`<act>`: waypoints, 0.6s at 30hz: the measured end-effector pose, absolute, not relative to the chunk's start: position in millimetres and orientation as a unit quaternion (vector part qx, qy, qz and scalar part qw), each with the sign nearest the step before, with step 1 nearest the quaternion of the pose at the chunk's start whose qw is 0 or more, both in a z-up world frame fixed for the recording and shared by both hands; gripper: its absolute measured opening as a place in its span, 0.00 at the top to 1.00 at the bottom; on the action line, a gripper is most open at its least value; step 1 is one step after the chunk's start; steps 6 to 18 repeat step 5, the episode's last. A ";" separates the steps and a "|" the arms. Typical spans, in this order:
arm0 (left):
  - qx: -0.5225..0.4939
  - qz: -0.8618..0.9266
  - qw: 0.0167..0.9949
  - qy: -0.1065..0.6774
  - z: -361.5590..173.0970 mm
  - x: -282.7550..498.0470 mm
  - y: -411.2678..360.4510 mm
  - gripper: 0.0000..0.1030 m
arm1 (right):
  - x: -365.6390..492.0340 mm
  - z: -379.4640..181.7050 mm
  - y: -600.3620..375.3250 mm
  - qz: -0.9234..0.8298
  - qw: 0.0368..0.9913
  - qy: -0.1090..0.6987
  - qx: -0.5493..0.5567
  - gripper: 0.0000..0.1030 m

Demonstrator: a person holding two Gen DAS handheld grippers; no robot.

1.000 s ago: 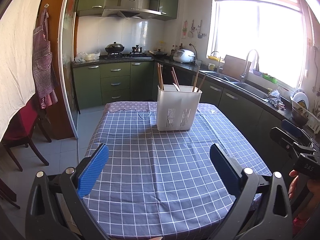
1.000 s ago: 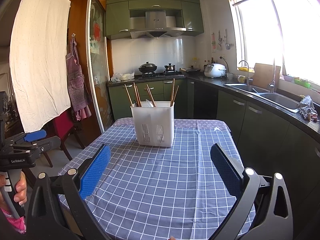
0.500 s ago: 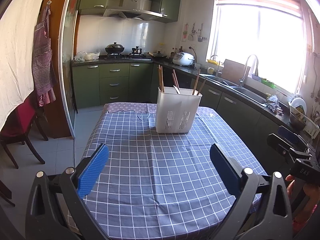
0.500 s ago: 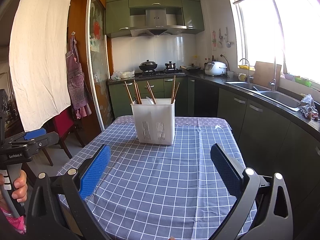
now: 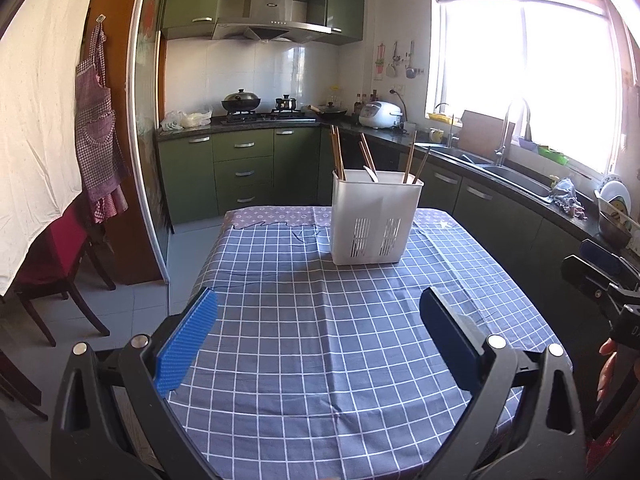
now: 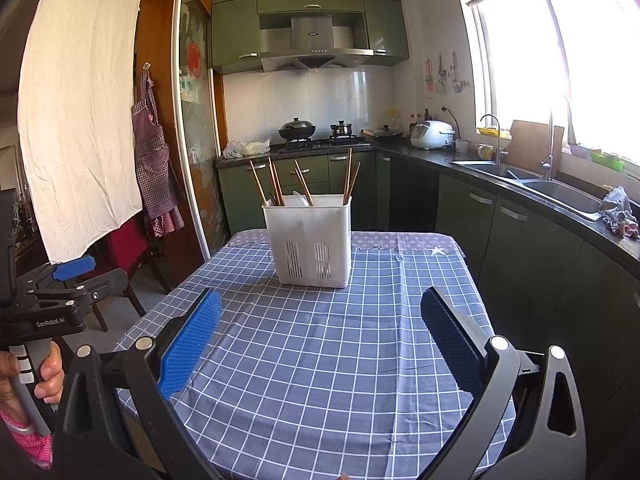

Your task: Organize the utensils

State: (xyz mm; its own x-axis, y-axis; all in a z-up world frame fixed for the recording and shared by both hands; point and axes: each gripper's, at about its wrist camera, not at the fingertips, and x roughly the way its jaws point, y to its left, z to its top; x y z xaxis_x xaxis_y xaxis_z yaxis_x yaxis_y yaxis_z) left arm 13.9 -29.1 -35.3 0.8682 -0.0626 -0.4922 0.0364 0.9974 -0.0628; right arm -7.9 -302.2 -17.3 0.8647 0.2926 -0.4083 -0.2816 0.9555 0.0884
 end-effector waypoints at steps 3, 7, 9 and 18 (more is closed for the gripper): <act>-0.033 -0.032 0.963 0.266 -40.1 19.8 -26.6 0.07 | -5.5 -19.4 -302.8 0.148 0.965 0.217 0.015 0.04; -0.030 -0.032 0.961 0.273 -44.4 24.4 -26.1 0.07 | -4.0 -20.1 -303.1 0.148 0.964 0.219 0.015 0.04; -0.030 -0.032 0.961 0.273 -44.4 24.4 -26.1 0.07 | -4.0 -20.1 -303.1 0.148 0.964 0.219 0.015 0.04; -0.030 -0.032 0.961 0.273 -44.4 24.4 -26.1 0.07 | -4.0 -20.1 -303.1 0.148 0.964 0.219 0.015 0.04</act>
